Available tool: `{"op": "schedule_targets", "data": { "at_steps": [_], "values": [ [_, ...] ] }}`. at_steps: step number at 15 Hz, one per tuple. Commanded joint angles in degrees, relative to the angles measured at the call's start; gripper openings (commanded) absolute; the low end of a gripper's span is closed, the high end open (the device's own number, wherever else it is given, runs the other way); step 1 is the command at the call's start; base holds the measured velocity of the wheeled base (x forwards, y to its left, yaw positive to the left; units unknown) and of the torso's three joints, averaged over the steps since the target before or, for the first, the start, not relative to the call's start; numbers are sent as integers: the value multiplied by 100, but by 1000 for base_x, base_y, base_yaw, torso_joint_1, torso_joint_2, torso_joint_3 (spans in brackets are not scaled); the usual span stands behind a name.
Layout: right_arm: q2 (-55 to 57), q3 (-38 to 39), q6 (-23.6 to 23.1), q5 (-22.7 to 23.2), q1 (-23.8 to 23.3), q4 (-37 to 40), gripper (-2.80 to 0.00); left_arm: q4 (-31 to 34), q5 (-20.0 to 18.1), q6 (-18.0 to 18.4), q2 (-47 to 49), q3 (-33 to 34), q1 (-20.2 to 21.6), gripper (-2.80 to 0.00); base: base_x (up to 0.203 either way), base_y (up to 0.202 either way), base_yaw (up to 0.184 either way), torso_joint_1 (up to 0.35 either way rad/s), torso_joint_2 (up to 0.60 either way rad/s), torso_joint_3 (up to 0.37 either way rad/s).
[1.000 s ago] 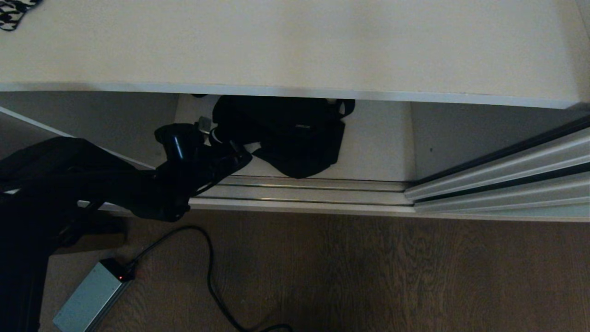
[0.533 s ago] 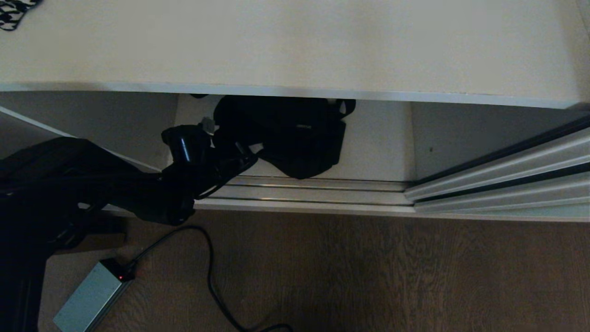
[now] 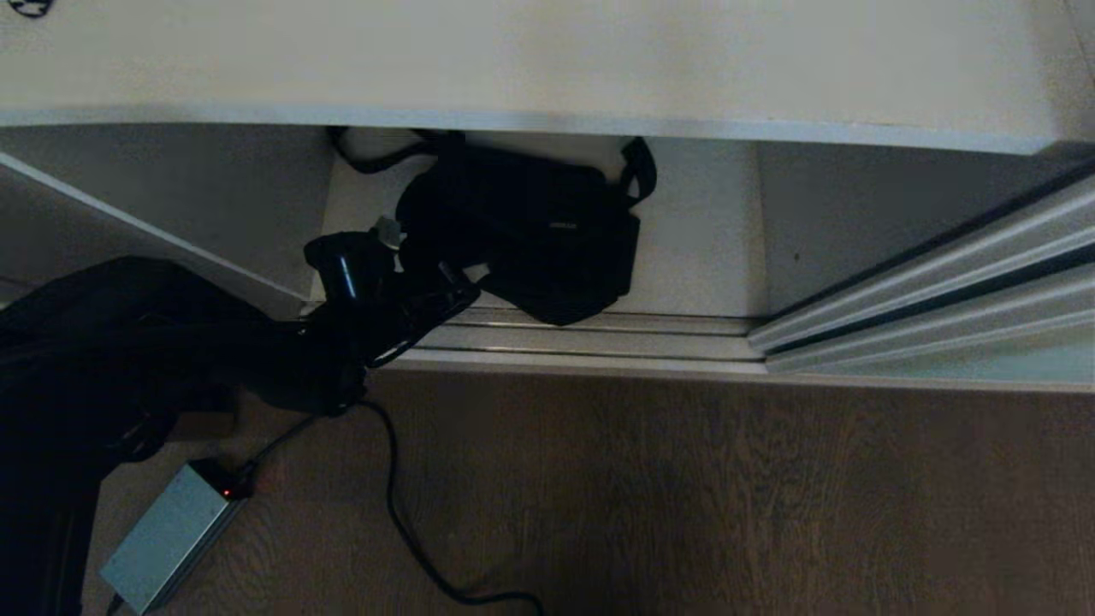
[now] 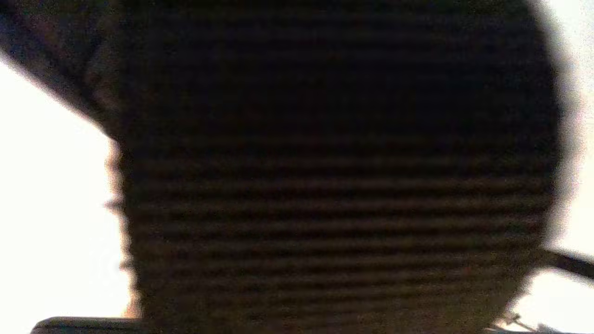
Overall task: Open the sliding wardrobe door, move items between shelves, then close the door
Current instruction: Place the bag on the higher shelf
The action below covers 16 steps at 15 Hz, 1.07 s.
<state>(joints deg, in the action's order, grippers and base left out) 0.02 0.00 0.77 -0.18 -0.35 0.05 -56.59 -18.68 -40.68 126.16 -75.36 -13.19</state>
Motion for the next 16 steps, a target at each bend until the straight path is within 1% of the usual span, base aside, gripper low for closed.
{"op": "schedule_targets", "data": {
  "at_steps": [1, 5, 9, 11, 13, 16],
  "values": [
    [-11, 9, 2, 1, 0, 4, -280, -19, -4, -28, 23, -40, 1, -280, -196, 0, 2, 1, -1, -1],
    [-11, 4, 2, 1, 0, -3, -280, -19, -22, -54, 22, -92, 9, -280, -180, 0, 1, 2, 1, 2],
    [-11, 2, 2, 1, 0, 1, -280, 57, 4, -63, -230, 28, 8, -280, -13, 0, -1, -2, 1, 2],
    [-11, 9, 2, 1, 0, -5, -280, 100, 1, -65, -486, 263, -2, -280, 0, 0, 0, 0, 0, 0],
    [-11, 9, 2, 1, 0, 4, -280, 278, -24, -40, -813, 534, -28, -280, 0, 0, 0, 0, 0, 0],
    [-11, 8, 2, 1, 0, -4, -280, 709, -16, 164, -1454, 990, -168, -280, 0, 0, 0, 0, 0, 0]
  ]
}}
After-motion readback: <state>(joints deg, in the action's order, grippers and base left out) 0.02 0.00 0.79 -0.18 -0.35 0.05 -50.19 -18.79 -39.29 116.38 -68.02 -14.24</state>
